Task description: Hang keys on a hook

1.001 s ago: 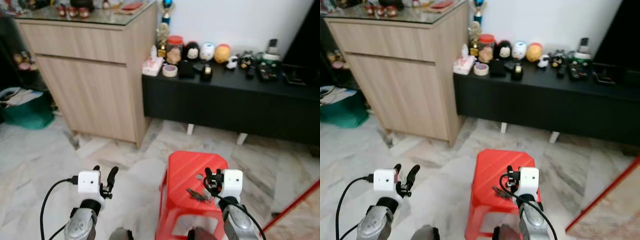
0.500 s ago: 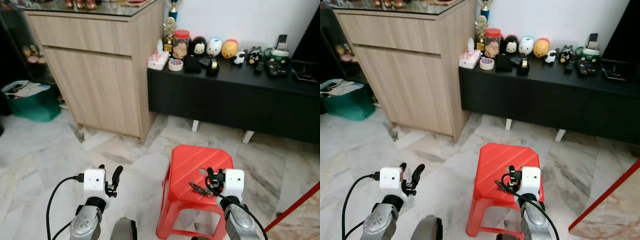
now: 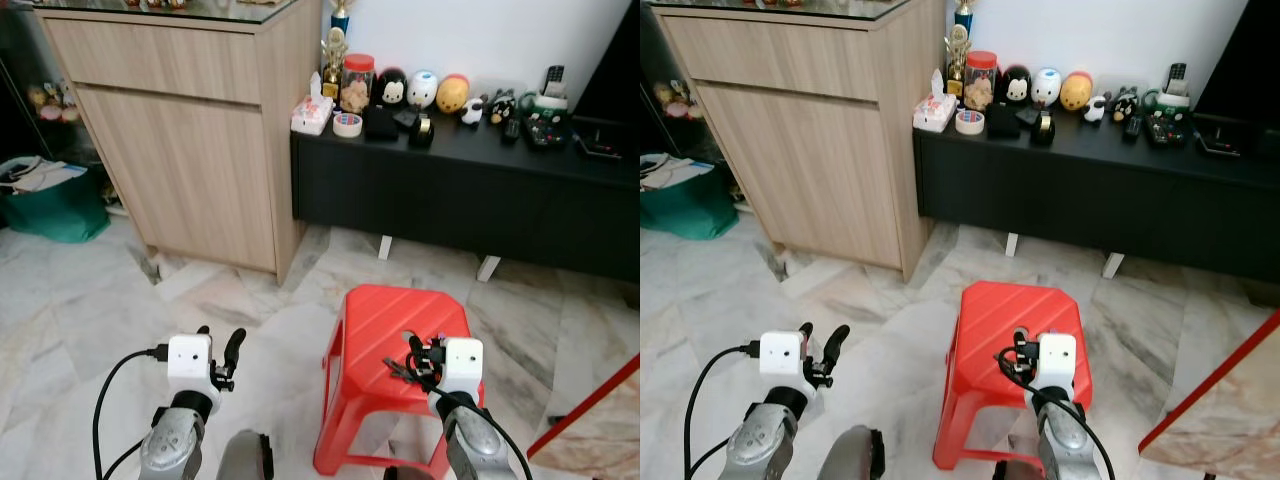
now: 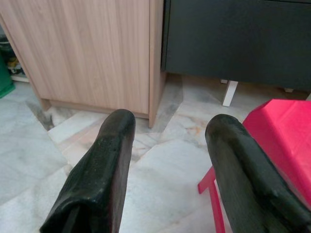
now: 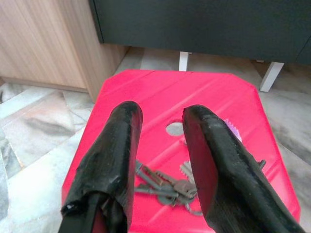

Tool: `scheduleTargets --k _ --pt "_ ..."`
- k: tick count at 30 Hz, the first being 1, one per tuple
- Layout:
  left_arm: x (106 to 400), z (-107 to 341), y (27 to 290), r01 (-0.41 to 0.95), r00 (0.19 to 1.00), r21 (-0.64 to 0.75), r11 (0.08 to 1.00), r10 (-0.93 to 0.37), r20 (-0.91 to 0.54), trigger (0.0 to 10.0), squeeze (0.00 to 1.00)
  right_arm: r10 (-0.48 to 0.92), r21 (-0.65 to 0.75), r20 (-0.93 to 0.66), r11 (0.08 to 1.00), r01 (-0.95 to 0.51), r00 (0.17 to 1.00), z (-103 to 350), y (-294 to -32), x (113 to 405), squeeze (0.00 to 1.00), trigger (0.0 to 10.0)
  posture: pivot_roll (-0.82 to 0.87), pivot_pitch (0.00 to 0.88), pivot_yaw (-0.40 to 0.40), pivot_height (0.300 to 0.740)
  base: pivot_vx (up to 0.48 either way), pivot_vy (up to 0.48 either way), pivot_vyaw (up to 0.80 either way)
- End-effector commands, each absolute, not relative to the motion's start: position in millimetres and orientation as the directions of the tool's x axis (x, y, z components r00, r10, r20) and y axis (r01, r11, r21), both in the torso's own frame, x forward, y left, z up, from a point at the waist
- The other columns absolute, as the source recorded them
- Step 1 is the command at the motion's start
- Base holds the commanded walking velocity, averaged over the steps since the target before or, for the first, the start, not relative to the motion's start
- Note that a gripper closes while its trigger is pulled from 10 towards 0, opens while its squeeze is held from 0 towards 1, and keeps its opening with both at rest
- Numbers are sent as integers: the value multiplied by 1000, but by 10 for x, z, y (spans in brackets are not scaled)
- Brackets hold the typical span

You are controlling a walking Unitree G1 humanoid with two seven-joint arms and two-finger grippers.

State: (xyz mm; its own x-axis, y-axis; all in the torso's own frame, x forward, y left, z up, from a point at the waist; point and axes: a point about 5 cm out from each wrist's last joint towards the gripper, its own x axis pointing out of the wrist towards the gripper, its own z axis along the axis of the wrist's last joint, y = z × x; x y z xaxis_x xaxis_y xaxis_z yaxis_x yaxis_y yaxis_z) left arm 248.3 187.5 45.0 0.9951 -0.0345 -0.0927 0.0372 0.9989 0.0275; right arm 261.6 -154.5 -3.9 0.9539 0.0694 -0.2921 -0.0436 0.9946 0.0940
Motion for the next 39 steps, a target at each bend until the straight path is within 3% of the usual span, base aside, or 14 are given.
scheduleTargets --k 1,25,39 --pt "2483 415 1847 49 992 45 998 -43 -121 10000 0 69 95 -293 995 -43 953 -38 -1553 2627 0 10000 44 39 -43 615 0 0 0" --pt "2541 469 1816 60 993 24 998 -57 -101 10000 0 74 79 -302 995 -52 951 -65 -1542 2639 0 10000 42 51 -37 615 273 0 141" --pt "2514 420 1862 44 992 33 999 -39 -120 10000 0 -50 34 -443 997 73 895 -261 -1761 2507 0 10000 45 42 -41 615 0 0 0"
